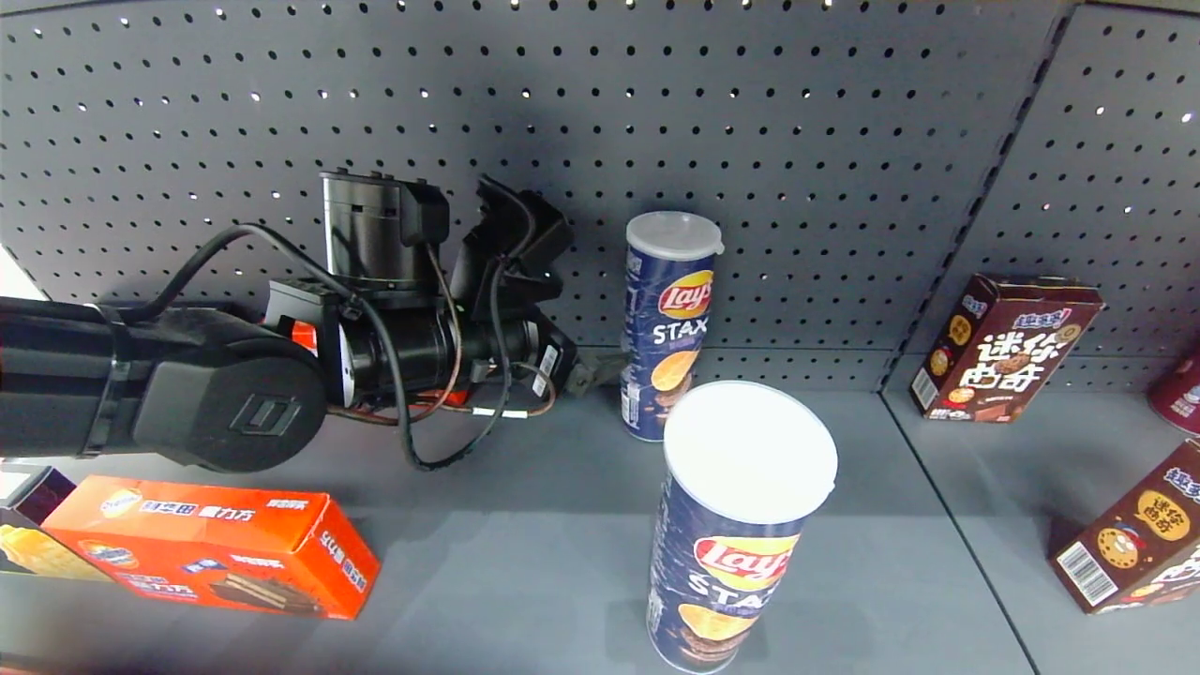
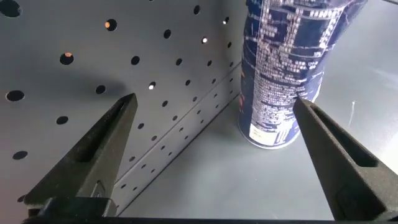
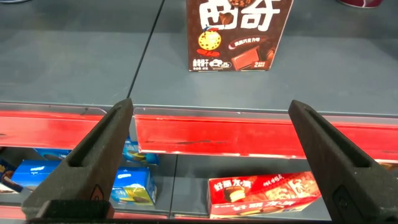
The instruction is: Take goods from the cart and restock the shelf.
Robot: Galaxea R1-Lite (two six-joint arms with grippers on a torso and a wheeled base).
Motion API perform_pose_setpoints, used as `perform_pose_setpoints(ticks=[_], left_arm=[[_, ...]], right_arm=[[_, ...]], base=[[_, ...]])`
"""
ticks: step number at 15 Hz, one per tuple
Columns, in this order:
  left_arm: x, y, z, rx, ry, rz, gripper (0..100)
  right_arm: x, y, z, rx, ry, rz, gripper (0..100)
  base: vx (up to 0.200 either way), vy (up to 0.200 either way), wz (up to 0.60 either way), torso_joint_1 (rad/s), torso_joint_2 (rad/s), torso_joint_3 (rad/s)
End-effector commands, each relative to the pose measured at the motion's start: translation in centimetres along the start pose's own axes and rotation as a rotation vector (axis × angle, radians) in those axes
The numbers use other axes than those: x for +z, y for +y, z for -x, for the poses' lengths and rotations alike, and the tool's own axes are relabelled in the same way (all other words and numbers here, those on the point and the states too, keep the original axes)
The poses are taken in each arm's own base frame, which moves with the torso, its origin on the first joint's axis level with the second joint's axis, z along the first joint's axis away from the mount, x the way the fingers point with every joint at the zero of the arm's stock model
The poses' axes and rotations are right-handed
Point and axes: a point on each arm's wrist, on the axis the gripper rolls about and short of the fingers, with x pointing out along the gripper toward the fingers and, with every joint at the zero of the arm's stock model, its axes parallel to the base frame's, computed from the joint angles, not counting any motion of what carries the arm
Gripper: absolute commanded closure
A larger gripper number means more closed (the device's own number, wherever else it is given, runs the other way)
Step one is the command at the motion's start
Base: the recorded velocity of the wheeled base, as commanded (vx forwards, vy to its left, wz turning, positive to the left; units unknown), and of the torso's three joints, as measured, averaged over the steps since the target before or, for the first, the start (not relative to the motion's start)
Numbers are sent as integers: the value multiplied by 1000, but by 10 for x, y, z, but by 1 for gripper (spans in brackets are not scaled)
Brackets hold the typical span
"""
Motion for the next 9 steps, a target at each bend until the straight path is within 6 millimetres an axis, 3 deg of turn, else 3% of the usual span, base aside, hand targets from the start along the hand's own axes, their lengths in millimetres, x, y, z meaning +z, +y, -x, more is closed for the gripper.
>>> perform_pose_setpoints(ticks=[1,5,9], left_arm=[[-3,0,-3,0,8,2,0],[-5,5,1,13,13,6,0],[6,12,23,51,-21,0,0]], right_arm=[[0,0,0,-1,2,0,0],[0,0,0,-1,2,0,0],[0,0,0,0,2,0,0]], base=[[0,0,0,0,0,0],[0,0,0,0,0,0],[0,0,0,0,0,0]])
